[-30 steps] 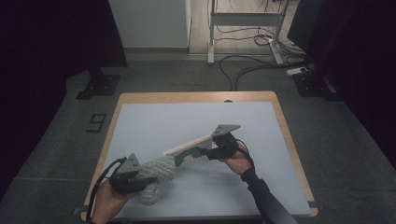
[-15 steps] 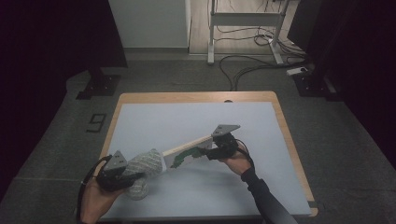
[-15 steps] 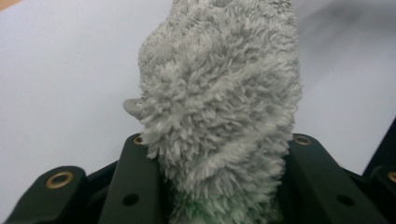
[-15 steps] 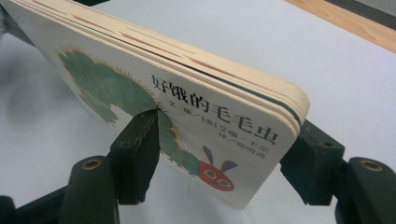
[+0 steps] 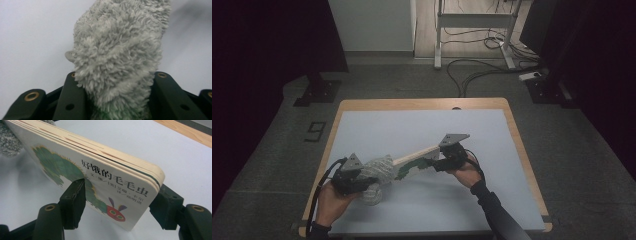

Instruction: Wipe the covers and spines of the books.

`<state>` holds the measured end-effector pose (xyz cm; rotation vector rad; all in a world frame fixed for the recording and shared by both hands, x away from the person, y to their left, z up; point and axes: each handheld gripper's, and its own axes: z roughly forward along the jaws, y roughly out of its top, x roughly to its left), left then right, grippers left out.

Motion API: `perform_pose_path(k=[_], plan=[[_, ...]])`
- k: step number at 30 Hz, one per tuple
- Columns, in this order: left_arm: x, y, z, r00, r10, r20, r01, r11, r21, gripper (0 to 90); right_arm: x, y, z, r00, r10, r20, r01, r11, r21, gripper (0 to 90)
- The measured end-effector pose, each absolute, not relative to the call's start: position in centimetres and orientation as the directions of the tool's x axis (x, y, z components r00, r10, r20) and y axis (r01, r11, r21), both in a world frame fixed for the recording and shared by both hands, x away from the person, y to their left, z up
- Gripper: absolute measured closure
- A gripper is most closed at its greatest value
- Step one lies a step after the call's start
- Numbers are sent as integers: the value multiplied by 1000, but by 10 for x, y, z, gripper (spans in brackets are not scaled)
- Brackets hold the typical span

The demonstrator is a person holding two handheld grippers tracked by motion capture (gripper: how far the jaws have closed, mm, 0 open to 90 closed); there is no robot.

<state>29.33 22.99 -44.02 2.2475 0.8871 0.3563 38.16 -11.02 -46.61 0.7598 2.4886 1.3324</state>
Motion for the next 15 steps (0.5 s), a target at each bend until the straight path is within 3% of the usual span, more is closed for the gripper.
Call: perform_pose_path(k=[15], plan=[[300,220,-464,736,676,-18,508,-535,675,635,381,-109,-466,-841,538,48,340,458,821,325]])
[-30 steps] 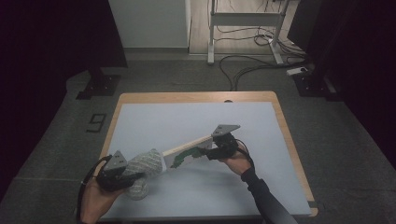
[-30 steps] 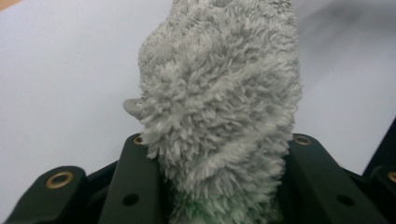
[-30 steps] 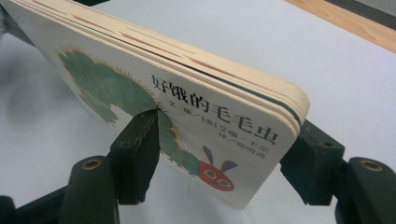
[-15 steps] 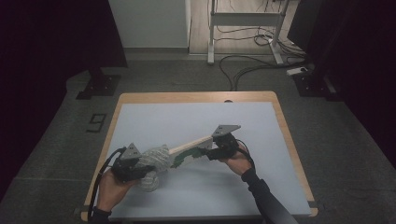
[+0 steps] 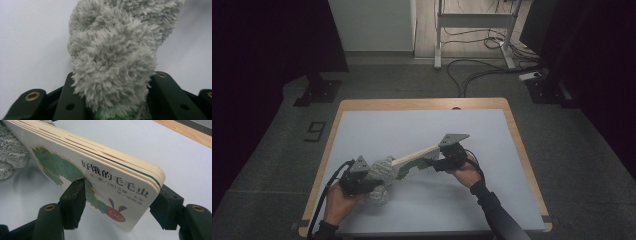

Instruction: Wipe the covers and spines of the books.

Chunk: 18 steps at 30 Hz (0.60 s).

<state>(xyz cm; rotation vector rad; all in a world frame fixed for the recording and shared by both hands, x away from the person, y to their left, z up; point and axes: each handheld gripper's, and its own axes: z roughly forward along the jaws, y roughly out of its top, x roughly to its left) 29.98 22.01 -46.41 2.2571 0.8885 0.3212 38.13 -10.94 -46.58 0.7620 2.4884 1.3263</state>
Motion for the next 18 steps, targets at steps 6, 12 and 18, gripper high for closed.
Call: perform_pose_path(k=[6,12,18], plan=[[300,217,-471,742,670,-17,504,-542,672,641,381,-109,-466,-841,539,46,339,458,822,325],[298,221,-468,738,675,2,498,-547,673,641,381,-109,-465,-842,538,47,340,460,821,325],[296,242,-453,695,719,16,510,-508,694,638,382,-109,-466,-841,539,47,340,459,821,326]])
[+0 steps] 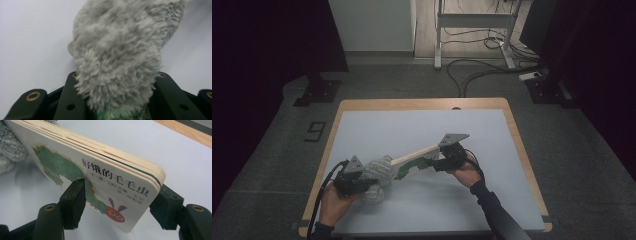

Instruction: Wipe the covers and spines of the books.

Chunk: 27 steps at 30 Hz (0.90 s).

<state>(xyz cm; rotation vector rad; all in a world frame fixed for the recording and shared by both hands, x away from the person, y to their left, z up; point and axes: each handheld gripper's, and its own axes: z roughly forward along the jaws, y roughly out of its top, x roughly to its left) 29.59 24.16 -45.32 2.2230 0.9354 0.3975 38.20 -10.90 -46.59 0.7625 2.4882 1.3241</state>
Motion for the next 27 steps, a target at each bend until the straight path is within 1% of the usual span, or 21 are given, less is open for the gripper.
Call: perform_pose_path(k=[7,19,27], plan=[[299,256,-447,638,770,14,550,-467,693,637,382,-109,-466,-842,537,48,341,462,819,328],[306,226,-446,693,720,26,517,-523,678,636,381,-109,-465,-843,536,47,341,464,818,327],[308,217,-454,692,721,42,524,-541,658,636,382,-108,-465,-843,536,42,338,467,817,318]])
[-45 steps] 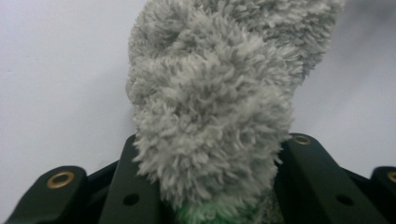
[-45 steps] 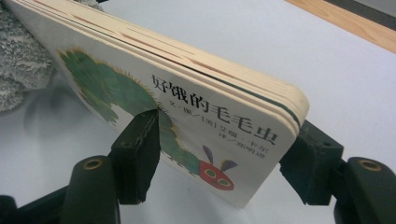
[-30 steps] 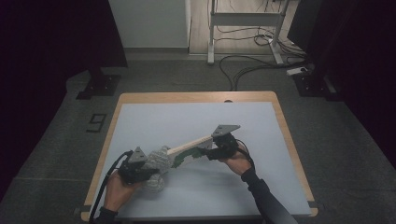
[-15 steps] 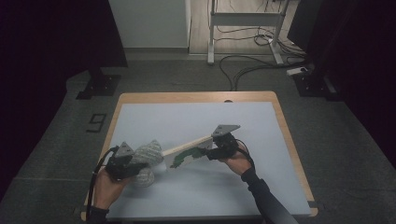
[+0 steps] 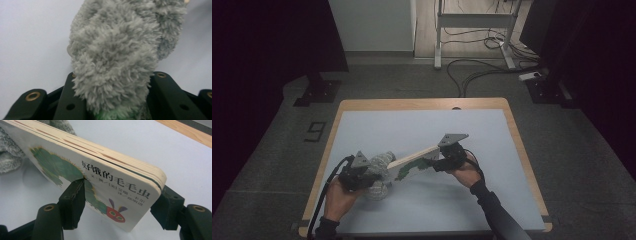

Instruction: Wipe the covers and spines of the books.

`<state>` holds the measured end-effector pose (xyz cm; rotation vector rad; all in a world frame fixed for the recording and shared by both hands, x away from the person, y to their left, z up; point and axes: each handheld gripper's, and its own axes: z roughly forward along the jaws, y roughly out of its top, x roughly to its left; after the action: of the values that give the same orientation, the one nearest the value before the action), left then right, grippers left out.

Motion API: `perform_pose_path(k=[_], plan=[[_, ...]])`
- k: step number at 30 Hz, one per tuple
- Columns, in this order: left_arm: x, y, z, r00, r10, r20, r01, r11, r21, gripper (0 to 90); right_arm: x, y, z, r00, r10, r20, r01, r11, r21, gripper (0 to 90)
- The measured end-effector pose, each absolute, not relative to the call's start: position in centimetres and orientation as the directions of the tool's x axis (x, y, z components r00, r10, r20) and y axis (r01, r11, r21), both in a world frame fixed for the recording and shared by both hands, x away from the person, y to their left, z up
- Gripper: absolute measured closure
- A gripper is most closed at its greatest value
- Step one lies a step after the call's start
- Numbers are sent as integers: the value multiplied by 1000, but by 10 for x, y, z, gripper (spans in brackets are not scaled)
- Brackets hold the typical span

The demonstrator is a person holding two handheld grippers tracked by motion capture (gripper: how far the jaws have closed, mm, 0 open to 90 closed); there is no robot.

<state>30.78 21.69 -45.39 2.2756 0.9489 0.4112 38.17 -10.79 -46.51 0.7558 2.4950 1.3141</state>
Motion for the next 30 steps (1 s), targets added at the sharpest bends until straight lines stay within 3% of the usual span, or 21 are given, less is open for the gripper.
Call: perform_pose_path(k=[19,30], plan=[[310,208,-503,680,732,34,572,-559,601,635,382,-107,-466,-840,541,45,343,464,817,318],[305,210,-490,678,735,29,566,-546,617,635,381,-106,-466,-840,542,37,339,470,815,307]])
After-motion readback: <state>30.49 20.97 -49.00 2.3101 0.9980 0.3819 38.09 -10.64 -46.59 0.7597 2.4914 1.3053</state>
